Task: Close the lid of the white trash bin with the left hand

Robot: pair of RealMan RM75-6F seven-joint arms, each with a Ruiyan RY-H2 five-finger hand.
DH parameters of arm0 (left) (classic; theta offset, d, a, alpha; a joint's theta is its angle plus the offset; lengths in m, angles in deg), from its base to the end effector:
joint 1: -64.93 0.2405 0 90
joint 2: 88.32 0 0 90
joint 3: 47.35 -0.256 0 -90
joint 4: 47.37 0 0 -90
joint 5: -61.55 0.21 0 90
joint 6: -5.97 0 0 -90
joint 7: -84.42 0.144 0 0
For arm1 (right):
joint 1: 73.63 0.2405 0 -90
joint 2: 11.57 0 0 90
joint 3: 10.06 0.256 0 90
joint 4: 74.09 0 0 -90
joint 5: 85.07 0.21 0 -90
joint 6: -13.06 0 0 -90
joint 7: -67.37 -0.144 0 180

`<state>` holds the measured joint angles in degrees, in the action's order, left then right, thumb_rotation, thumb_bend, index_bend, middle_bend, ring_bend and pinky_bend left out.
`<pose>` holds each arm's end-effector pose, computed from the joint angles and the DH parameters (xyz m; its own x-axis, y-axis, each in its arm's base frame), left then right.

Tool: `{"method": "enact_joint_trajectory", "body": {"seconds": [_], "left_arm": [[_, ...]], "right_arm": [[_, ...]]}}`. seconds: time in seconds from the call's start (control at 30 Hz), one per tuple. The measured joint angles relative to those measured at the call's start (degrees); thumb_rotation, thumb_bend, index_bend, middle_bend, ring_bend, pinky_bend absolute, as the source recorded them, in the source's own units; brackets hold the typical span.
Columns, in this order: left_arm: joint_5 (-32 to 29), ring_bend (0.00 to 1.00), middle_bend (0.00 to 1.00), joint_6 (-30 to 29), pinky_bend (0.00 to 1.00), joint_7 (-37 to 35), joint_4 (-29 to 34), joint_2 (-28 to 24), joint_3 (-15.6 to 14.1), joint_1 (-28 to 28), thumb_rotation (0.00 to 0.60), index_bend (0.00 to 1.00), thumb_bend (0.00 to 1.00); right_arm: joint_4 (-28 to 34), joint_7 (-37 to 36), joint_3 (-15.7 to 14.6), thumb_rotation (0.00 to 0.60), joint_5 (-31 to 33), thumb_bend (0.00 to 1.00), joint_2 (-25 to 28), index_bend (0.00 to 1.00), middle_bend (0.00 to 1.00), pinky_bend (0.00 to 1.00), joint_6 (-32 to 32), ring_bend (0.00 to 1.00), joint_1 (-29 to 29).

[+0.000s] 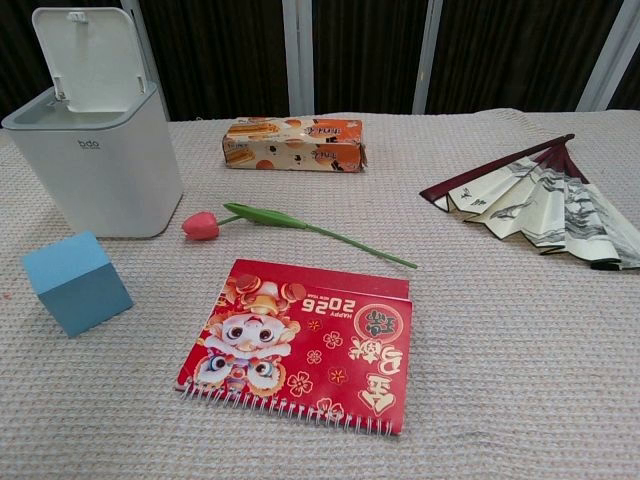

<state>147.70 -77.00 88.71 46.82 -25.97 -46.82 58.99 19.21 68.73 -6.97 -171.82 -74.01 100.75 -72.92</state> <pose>-0.3088 0.1776 0.1555 0.4652 0.0698 0.8824 0.8852 -0.0340 -0.4640 -0.3174 -0.1590 0.1727 0.4301 0.0176 0.9026 -0.9022 0.0426 0.4291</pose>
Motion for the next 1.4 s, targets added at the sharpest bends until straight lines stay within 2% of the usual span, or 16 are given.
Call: {"method": "enact_joint_trajectory", "body": {"seconds": [0.57,0.83,0.87,0.93,1.0,1.03,1.1,1.2,1.4], "left_arm": [[-0.24,0.0,0.0,0.73,0.0,0.85,0.43,-0.09,-0.07,-0.18,0.6,0.0,0.05],[-1.66,0.0,0.0,1.26,0.0,1.1,2.12,-1.12,1.53,-1.11,0.6,0.0,0.09],[-2.11,0.0,0.0,1.51,0.02,1.05,2.6,-1.45,1.95,-1.4,0.6,0.0,0.12],[-3.27,0.01,0.02,2.22,0.13,1.12,3.68,-2.28,3.18,-2.29,0.6,0.0,0.2],[-4.4,0.12,0.13,2.87,0.32,1.67,4.53,-2.92,4.73,-3.46,0.6,0.0,0.28],[-4.73,0.24,0.25,2.96,0.45,2.03,4.73,-3.01,5.5,-4.0,0.6,0.0,0.33],[-5.55,0.44,0.47,2.97,0.6,3.06,4.93,-2.83,7.44,-5.35,0.6,0.0,0.41],[-7.18,0.64,0.7,3.54,0.74,4.62,4.83,-2.12,10.28,-8.01,0.6,0.0,0.51],[-14.5,0.81,0.89,9.5,0.88,8.81,5.56,-2.18,15.02,-13.75,0.6,0.0,0.64]], "right_arm": [[-0.27,-0.2,0.15,0.6,-0.07,0.19,-0.24,0.0,0.0,0.0,0.38,0.0,-0.04],[-0.08,-1.04,0.67,0.6,1.06,0.19,-0.12,0.0,0.0,0.0,0.06,0.0,0.04],[-0.07,-1.14,0.72,0.6,1.19,0.19,-0.09,0.0,0.0,0.0,-0.01,0.0,0.05],[-0.02,-1.27,0.84,0.6,1.41,0.19,-0.08,0.0,0.0,0.0,-0.09,0.0,0.08],[0.11,-1.36,0.94,0.6,1.62,0.19,-0.08,0.0,0.0,0.0,-0.11,0.0,0.08],[0.25,-1.4,1.03,0.6,1.79,0.19,-0.1,0.0,0.0,0.0,-0.12,0.0,0.09],[0.48,-1.43,1.13,0.6,2.02,0.19,-0.19,0.0,0.0,0.0,-0.22,0.0,0.13],[0.85,-1.24,1.14,0.6,2.29,0.19,-0.33,0.0,0.0,0.0,-0.63,0.0,0.25],[1.37,-1.47,1.29,0.6,2.99,0.19,-0.31,0.0,0.0,0.0,-1.09,0.0,0.34]]}}
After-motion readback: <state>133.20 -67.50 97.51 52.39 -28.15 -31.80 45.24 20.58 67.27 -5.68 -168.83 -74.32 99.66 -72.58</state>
